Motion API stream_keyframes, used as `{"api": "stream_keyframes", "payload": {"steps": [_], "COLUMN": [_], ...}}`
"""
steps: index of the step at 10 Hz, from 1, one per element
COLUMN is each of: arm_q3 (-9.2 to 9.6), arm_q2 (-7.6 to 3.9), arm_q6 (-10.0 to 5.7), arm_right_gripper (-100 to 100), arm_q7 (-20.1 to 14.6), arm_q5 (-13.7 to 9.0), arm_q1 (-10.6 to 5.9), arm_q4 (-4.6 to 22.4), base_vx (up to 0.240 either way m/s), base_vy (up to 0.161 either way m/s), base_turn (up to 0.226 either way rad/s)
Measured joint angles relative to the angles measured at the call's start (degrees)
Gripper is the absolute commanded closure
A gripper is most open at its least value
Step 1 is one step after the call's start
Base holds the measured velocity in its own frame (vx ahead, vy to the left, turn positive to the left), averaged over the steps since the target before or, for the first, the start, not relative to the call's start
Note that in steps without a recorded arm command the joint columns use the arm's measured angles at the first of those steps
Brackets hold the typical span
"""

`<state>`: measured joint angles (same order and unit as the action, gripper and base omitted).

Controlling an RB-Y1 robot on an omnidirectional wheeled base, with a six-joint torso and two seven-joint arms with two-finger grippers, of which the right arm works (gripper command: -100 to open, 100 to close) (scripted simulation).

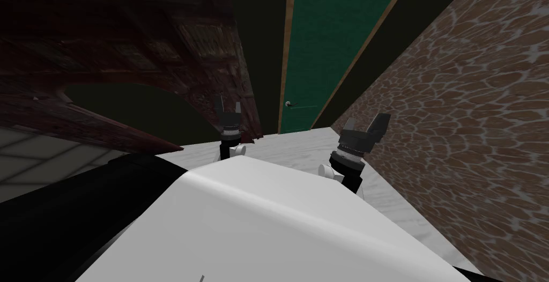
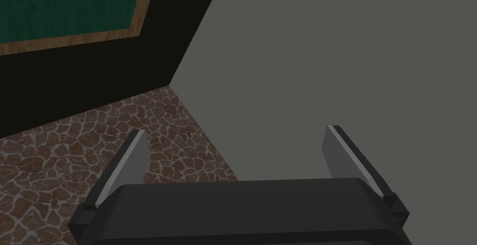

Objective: Pull the door open

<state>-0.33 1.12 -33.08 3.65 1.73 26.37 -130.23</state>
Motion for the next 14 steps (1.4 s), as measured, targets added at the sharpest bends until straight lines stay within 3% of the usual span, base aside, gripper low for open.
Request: {"api": "stream_keyframes", "payload": {"steps": [5,10,14], "arm_q3": [-0.35,-1.42,-1.76], "arm_q2": [-1.23,-3.01,-3.88], "arm_q6": [-0.85,-0.66,-1.67], "arm_right_gripper": [-100,-100,-100], "arm_q7": [-0.27,-0.89,-1.11], "arm_q5": [-0.33,-1.02,-1.31], "arm_q1": [-2.32,-6.24,-8.76], "arm_q4": [6.20,13.65,20.28], "base_vx": [0.058,0.067,0.062], "base_vy": [-0.009,-0.011,-0.016], "base_turn": [0.087,0.093,0.113]}}
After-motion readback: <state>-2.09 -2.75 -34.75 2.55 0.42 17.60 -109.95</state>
